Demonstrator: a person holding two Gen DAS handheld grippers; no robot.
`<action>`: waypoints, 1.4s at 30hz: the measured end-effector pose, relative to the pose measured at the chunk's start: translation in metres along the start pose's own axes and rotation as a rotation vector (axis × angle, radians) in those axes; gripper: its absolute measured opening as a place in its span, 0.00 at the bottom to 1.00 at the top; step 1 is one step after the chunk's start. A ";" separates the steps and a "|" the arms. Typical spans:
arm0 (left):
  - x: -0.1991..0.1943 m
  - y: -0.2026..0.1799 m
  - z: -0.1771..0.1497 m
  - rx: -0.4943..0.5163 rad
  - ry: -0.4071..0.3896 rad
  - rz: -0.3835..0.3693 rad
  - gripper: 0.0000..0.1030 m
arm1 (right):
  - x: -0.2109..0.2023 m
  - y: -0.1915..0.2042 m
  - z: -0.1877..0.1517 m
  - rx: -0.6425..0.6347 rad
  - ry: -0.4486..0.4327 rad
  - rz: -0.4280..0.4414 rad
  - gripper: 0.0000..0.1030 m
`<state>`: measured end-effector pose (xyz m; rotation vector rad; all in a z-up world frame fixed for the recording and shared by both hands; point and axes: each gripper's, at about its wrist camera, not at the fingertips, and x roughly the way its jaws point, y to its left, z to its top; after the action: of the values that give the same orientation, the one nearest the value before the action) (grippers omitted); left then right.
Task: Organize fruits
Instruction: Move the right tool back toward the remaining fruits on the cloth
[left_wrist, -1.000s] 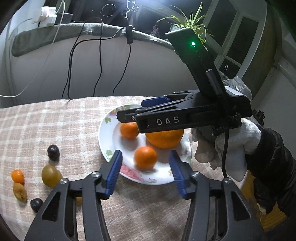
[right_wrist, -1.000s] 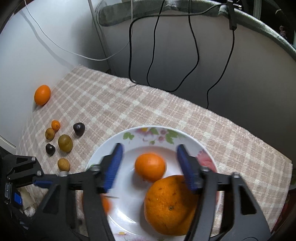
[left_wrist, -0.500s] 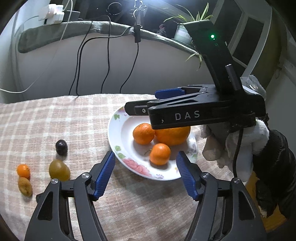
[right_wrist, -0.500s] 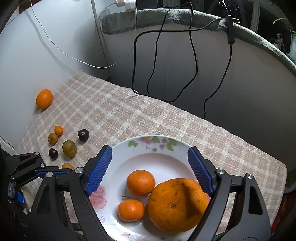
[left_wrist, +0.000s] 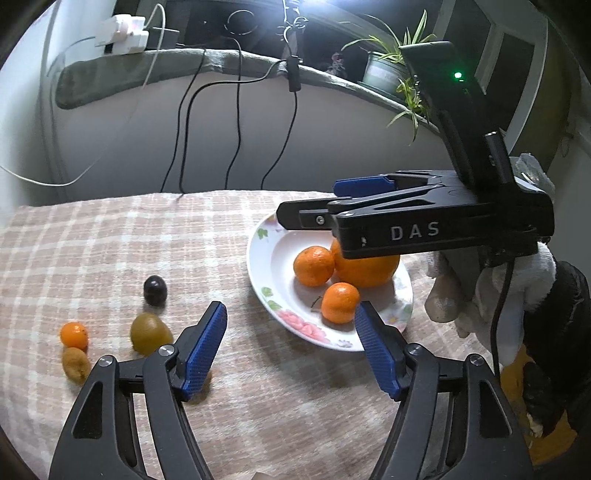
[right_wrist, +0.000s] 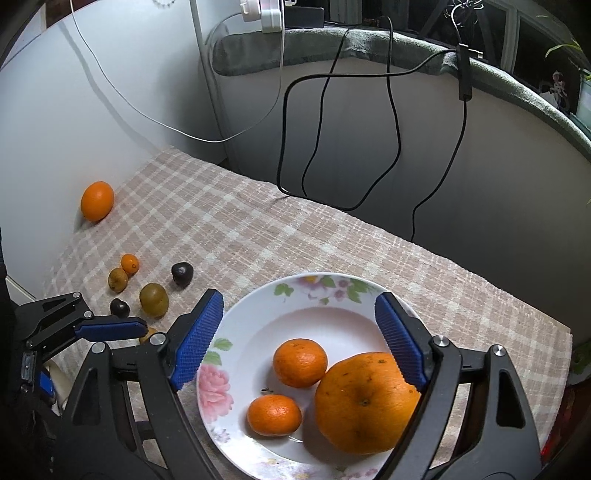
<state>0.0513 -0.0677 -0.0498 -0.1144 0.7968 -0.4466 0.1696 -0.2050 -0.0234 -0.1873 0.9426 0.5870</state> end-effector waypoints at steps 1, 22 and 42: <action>-0.001 0.002 -0.001 -0.001 -0.003 0.005 0.70 | -0.001 0.001 0.000 -0.002 -0.003 0.000 0.84; -0.043 0.087 -0.028 -0.124 -0.031 0.177 0.67 | -0.005 0.048 0.003 -0.068 -0.024 0.086 0.84; -0.040 0.138 -0.046 -0.240 0.022 0.178 0.41 | 0.033 0.103 0.001 -0.108 0.062 0.228 0.84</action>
<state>0.0416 0.0771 -0.0925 -0.2600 0.8720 -0.1831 0.1289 -0.1064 -0.0396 -0.1973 0.9998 0.8471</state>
